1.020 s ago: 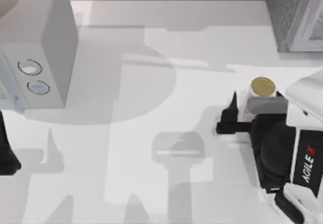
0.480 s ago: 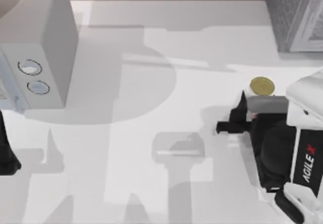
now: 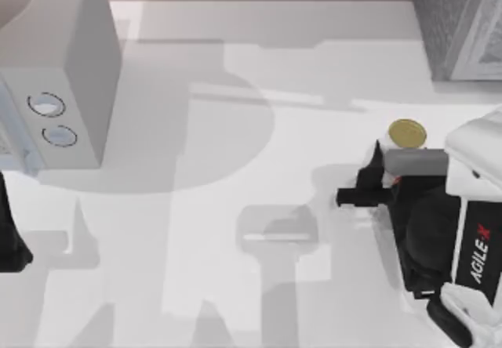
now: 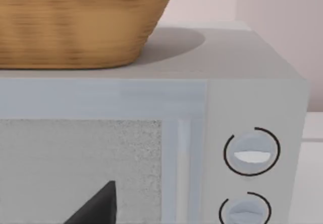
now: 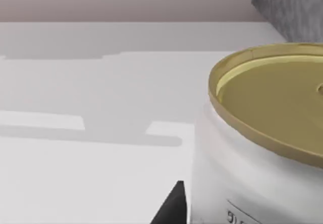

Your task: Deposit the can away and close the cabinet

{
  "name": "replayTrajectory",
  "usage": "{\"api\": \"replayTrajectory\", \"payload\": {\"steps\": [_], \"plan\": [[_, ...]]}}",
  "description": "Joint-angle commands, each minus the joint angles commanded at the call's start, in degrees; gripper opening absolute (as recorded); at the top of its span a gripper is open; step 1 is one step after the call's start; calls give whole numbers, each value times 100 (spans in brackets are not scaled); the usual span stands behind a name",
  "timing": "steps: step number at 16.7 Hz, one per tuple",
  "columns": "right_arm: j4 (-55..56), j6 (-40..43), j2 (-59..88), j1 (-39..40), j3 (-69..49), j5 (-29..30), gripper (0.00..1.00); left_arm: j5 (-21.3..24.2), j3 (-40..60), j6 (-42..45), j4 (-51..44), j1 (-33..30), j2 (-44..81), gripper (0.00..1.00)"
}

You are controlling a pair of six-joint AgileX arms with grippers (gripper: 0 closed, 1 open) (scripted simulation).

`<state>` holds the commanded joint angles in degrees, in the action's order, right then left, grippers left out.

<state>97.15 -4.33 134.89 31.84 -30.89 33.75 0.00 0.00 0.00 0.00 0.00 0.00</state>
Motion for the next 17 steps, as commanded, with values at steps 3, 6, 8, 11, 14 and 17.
{"api": "replayTrajectory", "payload": {"steps": [3,6,8,11,14,17], "plan": [[-13,-10,-7,9,1,-1,0,0,0,0,0,0,0,100],[-386,-12,-388,-4,-35,10,0,0,0,0,0,0,0,100],[-884,-12,-908,15,-49,-15,0,0,0,0,0,0,0,100],[-1933,-6,-1914,21,-84,-28,0,0,0,0,0,0,0,100],[-3209,1,-3074,21,-124,-36,0,0,0,0,0,0,0,100],[-4125,-12,-3958,25,-141,-42,0,0,0,0,0,0,0,100]]}}
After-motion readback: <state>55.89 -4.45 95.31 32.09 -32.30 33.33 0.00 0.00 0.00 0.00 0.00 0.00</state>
